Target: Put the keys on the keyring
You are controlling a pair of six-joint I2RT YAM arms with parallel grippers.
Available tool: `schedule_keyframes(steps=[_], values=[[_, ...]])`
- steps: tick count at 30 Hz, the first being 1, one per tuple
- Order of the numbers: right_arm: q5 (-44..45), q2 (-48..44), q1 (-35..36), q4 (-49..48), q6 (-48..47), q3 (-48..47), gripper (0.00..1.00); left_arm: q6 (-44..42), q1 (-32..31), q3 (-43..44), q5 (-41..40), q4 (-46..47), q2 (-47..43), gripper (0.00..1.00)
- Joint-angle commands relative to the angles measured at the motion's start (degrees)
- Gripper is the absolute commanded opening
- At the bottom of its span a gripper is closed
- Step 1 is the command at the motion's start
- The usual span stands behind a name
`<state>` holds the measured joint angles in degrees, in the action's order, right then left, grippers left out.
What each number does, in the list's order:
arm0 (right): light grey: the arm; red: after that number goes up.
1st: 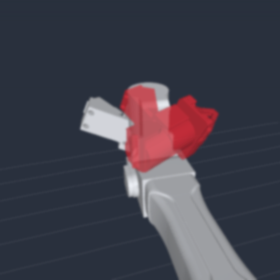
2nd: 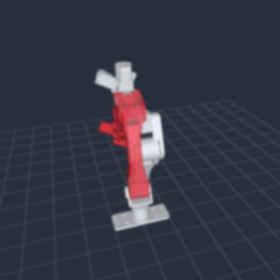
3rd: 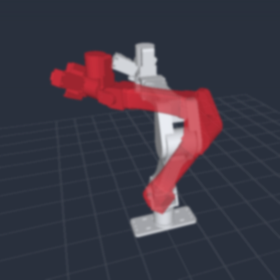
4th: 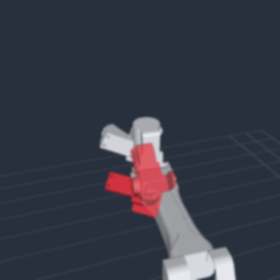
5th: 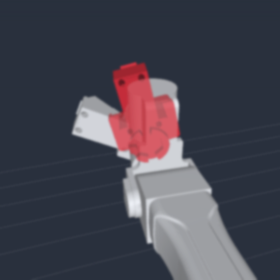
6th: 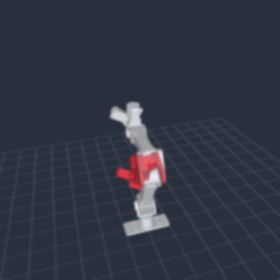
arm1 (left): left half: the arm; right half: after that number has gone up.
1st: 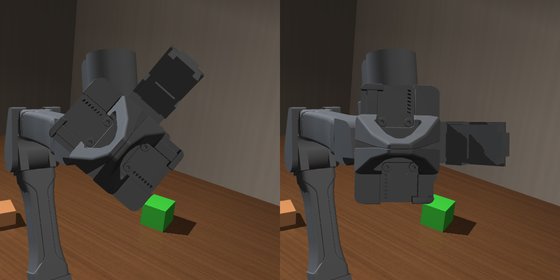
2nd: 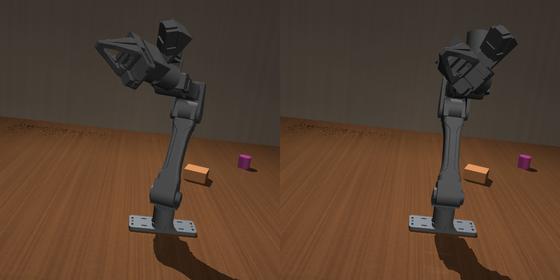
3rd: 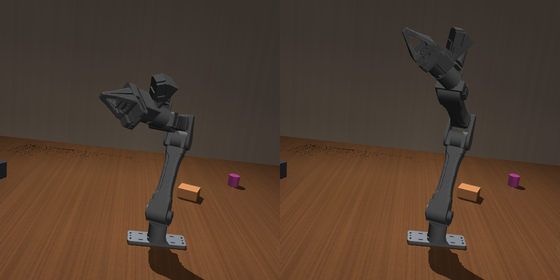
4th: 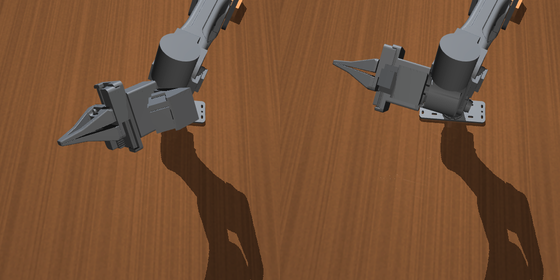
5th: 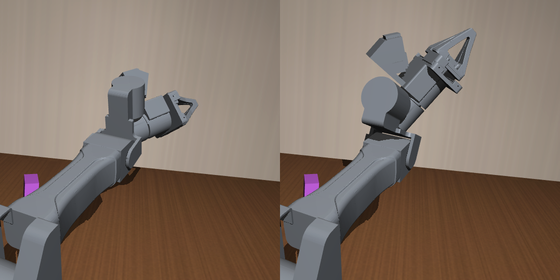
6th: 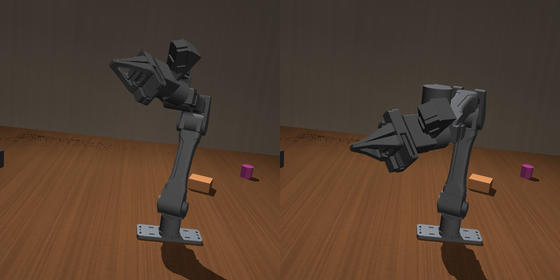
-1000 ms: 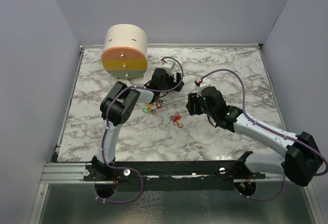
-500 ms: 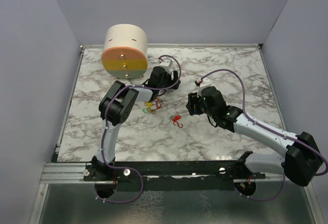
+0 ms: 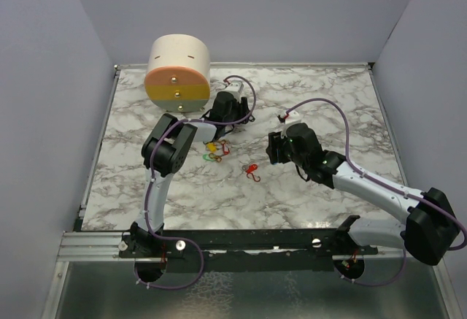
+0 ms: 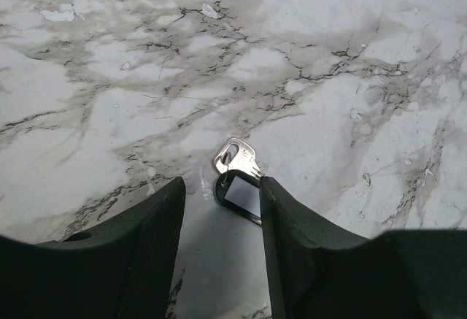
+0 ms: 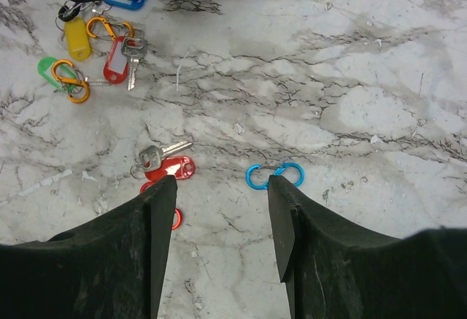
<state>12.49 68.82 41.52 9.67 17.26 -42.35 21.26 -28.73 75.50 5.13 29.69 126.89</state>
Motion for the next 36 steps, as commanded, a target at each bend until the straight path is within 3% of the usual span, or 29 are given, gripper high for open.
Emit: schedule_keyframes(steps=[1, 22, 27, 32, 36], values=[[1.55, -1.32, -0.26, 0.64, -0.76, 0.25, 0.53, -0.76, 0.16, 1.28, 1.47, -0.78, 1.67, 0.46], [2.09, -0.24, -0.21, 0.65, -1.24, -0.02, 0.53, -1.57, 0.17, 4.23, 2.16, -0.78, 4.2, 0.28], [2.16, -0.07, -0.23, 0.61, -1.29, -0.19, 0.53, -1.61, 0.17, 4.47, 2.17, -0.78, 4.33, 0.19], [2.14, 0.01, -0.22, 0.61, -1.41, -0.25, 0.53, -1.82, 0.17, 4.48, 2.08, -0.78, 4.25, 0.02], [2.14, 0.05, -0.21, 0.53, -1.38, -0.16, 0.53, -2.24, 0.17, 4.08, 2.16, -0.54, 3.41, 0.0]])
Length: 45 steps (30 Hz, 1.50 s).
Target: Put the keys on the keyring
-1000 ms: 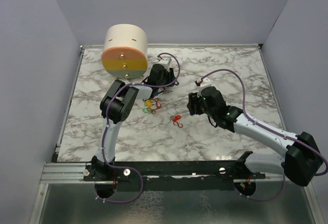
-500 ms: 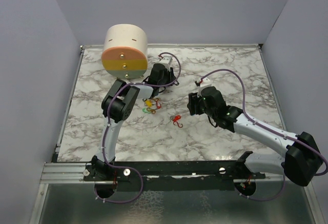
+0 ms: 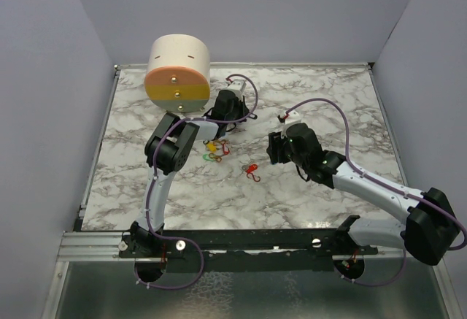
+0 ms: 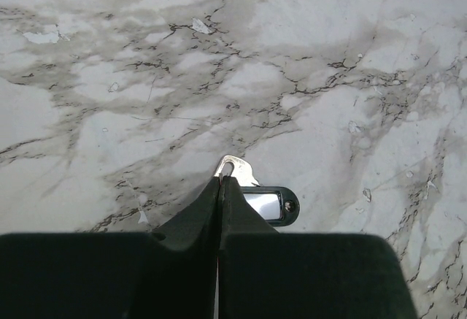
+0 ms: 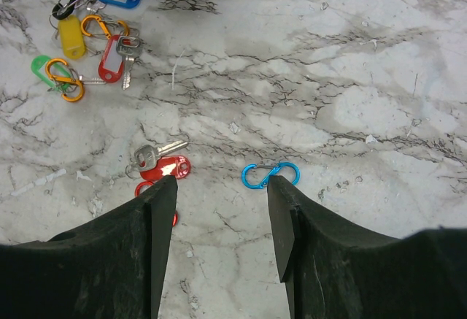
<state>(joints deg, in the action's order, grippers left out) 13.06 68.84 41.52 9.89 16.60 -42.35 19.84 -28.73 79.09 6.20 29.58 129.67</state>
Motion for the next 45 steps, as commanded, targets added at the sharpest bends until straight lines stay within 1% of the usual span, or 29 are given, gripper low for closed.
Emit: schedule_keyframes(steps=[1, 6, 10, 19, 24, 26, 31, 35, 41, 45], values=[[1.61, 0.06, -0.21, 0.29, -0.73, -0.18, 0.53, -0.91, 0.17, 0.13, 1.1, -0.19, 0.26, 0.0], [1.6, 0.38, -0.21, 0.22, -0.76, -0.22, 0.53, -1.2, 0.17, -3.62, 1.48, 0.68, -4.38, 0.0], [1.47, 0.82, -0.21, 0.14, -0.72, -0.18, 0.53, -1.48, 0.12, -8.26, 2.76, 1.21, -10.98, 0.0], [0.69, 1.04, -0.21, 0.12, -0.58, 0.06, 0.52, -2.97, 0.08, -23.24, 10.58, 6.35, -26.53, 0.0], [0.48, 0.77, -0.25, 0.22, -0.24, 0.22, 0.52, -4.93, 0.08, -28.54, 16.18, 7.62, -31.8, 0.0], [0.56, 0.57, -0.21, 0.22, -0.09, 0.25, 0.52, -5.11, 0.08, -29.97, 16.79, 7.68, -33.81, 0.0], [0.75, 0.29, -0.21, 0.39, 0.03, 0.52, 0.52, -4.25, -0.13, -32.32, 15.86, 7.73, -32.63, 0.0], [0.87, -0.17, -0.21, 0.38, 0.13, 0.72, 0.52, -4.02, -1.41, -32.69, 15.5, 9.27, -28.3, 0.0], [1.29, -0.37, -0.21, 0.56, 0.03, 0.72, 0.52, -5.2, -5.34, -30.4, 13.65, 10.4, -23.07, 0.0], [1.52, -0.64, -0.21, 0.65, 0.04, 0.88, 0.52, -5.5, -7.36, -29.14, 11.94, 10.32, -21.19, 0.0]])
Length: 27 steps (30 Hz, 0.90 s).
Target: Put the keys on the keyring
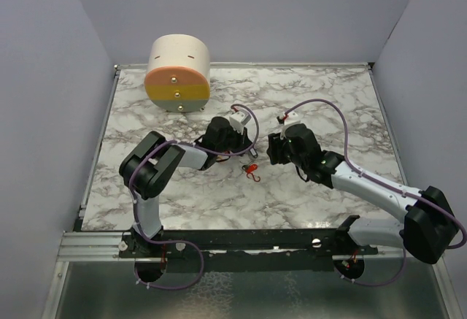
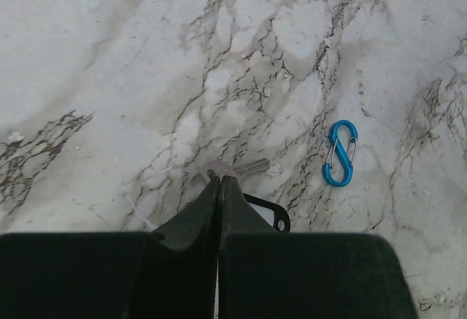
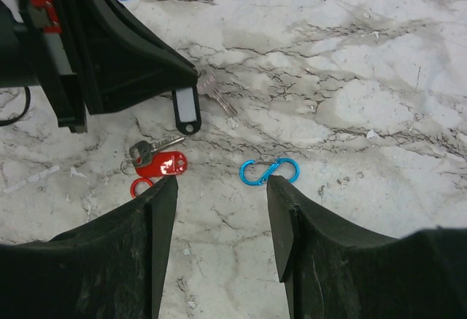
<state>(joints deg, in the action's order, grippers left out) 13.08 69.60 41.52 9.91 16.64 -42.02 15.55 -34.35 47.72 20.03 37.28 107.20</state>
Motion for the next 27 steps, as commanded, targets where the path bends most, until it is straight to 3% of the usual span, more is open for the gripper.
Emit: schedule_keyframes(steps=[1, 3, 7, 10, 27], values=[[1.51, -1.4, -0.21, 0.59, -0.01, 0.58, 0.52, -1.36, -2.09, 2.3, -2.52, 2.66, 1.48, 0.0], [1.5, -1.49, -0.25, 0.56, -0.01, 0.68, 0.52, -1.42, -2.58, 2.4, -3.45, 2.65, 1.74, 0.05], [1.5, -1.57, -0.21, 0.55, -0.01, 0.76, 0.52, -1.16, -2.75, 1.88, -5.73, 2.63, 1.45, 0.27], [1.55, -1.79, -0.21, 0.63, 0.03, 0.76, 0.52, -1.22, -2.74, 1.59, -6.84, 2.58, 1.1, 0.37], [2.12, -2.64, -0.23, 0.54, -0.37, 0.98, 0.52, -5.09, -5.01, -2.45, -7.44, 1.53, -1.98, 0.4]])
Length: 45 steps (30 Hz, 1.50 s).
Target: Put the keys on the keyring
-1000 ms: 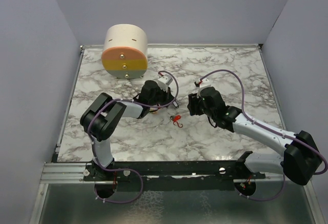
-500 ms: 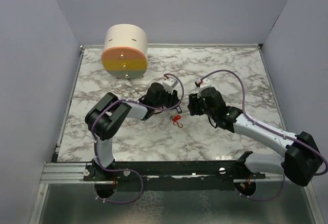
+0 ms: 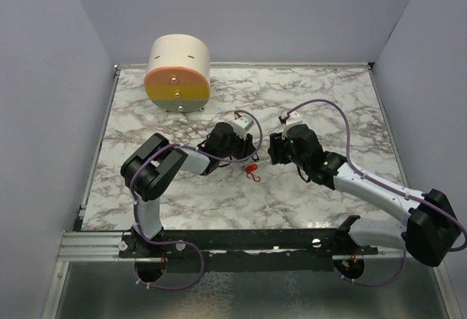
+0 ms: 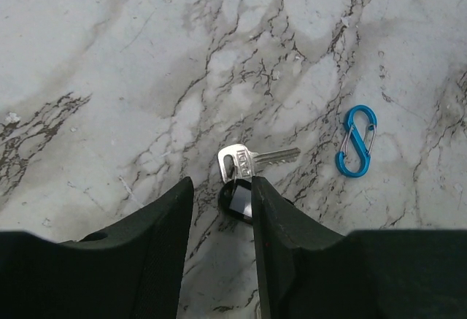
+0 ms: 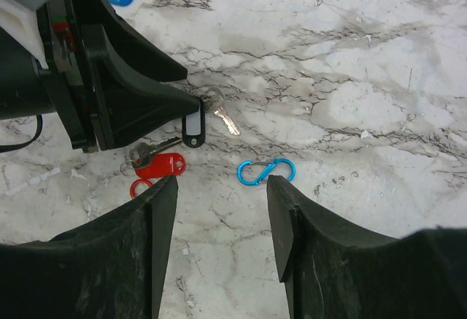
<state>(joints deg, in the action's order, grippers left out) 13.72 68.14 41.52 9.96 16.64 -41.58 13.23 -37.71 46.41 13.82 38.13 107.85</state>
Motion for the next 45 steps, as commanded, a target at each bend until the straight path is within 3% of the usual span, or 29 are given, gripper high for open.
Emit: schedule_keyframes(steps=[1, 21, 45], values=[[1.48, -1.12, -0.21, 0.5, -0.37, 0.6, 0.52, -3.12, -2.0, -1.2, -1.8, 0.49, -2.7, 0.4], [1.47, -0.73, -0.21, 0.33, -0.47, 0.64, 0.52, -4.38, -2.45, -0.23, -5.69, -0.25, -0.74, 0.39], [1.8, -0.81, -0.21, 0.42, -0.54, 0.63, 0.52, -4.45, -2.5, 1.09, -4.95, -0.33, 1.21, 0.29]])
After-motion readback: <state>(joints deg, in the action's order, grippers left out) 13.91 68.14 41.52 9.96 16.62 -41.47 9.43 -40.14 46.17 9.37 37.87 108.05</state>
